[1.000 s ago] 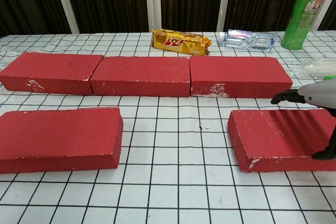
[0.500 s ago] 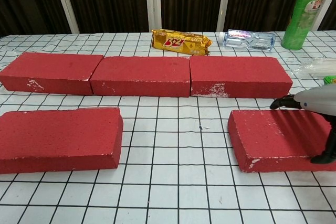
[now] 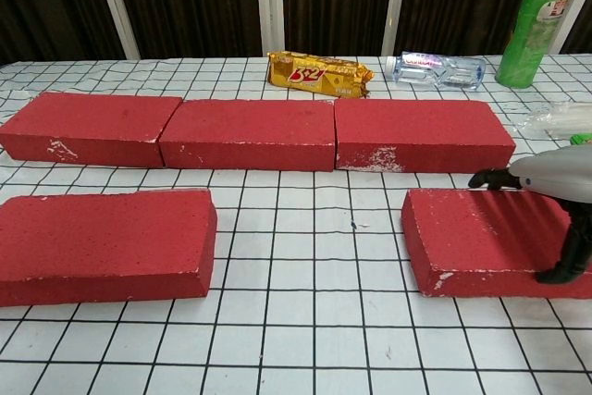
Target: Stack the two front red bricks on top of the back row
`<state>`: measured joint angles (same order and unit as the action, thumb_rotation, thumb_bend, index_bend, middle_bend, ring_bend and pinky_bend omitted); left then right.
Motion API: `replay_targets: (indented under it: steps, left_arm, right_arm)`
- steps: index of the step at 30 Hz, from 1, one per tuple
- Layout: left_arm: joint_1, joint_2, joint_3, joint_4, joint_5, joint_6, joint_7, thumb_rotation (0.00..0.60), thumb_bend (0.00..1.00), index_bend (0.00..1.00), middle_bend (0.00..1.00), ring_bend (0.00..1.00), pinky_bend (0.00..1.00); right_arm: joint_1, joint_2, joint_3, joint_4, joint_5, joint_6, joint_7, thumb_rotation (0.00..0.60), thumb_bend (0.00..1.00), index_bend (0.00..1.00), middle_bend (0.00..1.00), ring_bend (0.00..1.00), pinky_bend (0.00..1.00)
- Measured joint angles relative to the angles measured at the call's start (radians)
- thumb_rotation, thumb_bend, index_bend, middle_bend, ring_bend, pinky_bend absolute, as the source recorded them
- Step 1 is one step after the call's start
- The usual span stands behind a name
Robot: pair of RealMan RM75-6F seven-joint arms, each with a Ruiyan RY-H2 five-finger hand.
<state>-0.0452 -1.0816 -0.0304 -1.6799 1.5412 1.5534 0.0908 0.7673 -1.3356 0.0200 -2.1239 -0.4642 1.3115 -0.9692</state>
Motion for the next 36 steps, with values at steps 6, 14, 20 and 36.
replay_targets:
  steps: [6, 14, 20, 36]
  left_arm:
    - [0.000, 0.001, 0.001, -0.003, -0.001, -0.002, -0.002, 0.600, 0.03, 0.16, 0.00, 0.00, 0.07]
    - [0.001, 0.003, 0.002, -0.002, 0.002, -0.002, -0.009, 0.600, 0.03, 0.16, 0.00, 0.00, 0.07]
    - [-0.001, 0.002, 0.003, -0.002, 0.003, -0.007, -0.005, 0.600, 0.03, 0.16, 0.00, 0.00, 0.07]
    - [-0.026, -0.020, -0.026, 0.002, -0.090, -0.066, 0.049, 0.600, 0.03, 0.16, 0.00, 0.00, 0.08]
  right_arm:
    - [0.007, -0.004, -0.012, 0.003, -0.002, 0.002, -0.004, 0.600, 0.23, 0.20, 0.29, 0.19, 0.00]
    - [0.005, 0.011, -0.012, -0.023, -0.052, 0.030, 0.008, 0.600, 0.23, 0.28, 0.31, 0.20, 0.00]
    - [0.024, 0.069, 0.016, -0.084, -0.047, 0.058, -0.012, 0.600, 0.23, 0.28, 0.31, 0.20, 0.00]
    - [0.340, 0.137, 0.330, -0.029, 0.415, 0.046, -0.174, 0.600, 0.23, 0.28, 0.31, 0.20, 0.00]
